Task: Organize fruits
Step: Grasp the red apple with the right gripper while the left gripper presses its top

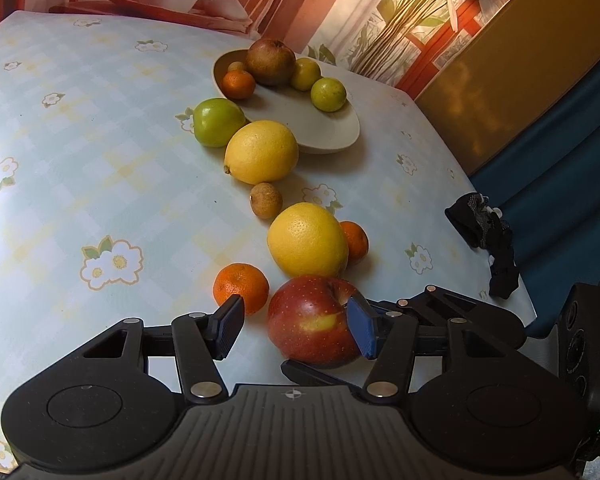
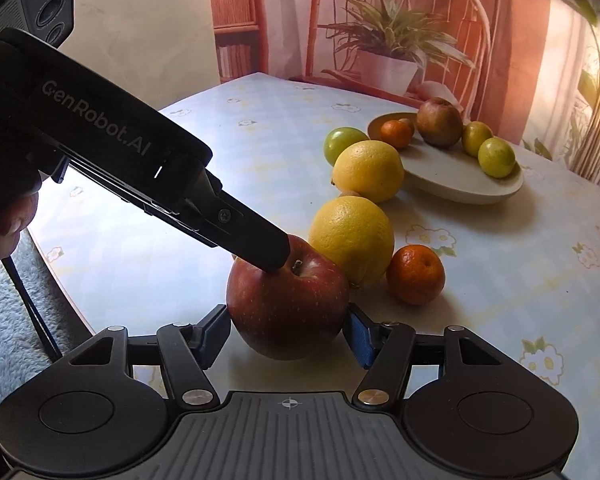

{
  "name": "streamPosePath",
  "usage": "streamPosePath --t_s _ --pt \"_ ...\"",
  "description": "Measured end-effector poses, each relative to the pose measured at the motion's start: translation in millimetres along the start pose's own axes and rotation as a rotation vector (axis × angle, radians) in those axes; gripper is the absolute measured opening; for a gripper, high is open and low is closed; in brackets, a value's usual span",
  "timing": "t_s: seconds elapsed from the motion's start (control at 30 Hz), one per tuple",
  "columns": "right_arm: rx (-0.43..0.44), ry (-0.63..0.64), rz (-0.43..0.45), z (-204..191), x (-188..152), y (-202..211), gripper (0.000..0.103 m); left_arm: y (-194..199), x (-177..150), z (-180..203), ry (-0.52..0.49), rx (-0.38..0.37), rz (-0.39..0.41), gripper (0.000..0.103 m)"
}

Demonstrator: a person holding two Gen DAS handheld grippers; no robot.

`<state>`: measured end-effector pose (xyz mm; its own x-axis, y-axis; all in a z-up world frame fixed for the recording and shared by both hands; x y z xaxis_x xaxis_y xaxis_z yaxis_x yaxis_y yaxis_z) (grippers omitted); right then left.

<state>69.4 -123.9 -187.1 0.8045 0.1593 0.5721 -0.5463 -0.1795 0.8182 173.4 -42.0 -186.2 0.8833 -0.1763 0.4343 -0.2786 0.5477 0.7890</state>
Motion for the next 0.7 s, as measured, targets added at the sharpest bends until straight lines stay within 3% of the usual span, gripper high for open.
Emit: streamPosePath --t_s 0.2,0.7 --pt "0.012 -0.006 -0.023 2.7 0.2 1.4 0.058 -2.2 -2.9 1.6 -0.008 -0.021 -0.02 0.061" --pt "0.046 -0.001 -0.014 -2.9 -4.8 13.2 0.059 7.9 -9.4 -6.2 -0.004 0.013 -0.031 0.061"
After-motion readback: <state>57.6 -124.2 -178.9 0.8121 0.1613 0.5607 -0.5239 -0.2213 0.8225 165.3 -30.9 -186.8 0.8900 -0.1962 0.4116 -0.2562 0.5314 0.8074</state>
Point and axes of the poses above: each gripper's, at about its wrist camera, not at the fingertips, and y roughly against the way its jaws point, z to its right, x to its top, the point moved 1 cm from there along -y, roughly the way its jaws point, and after that the axes turned 4 degrees about -z, right-handed, at the moved point
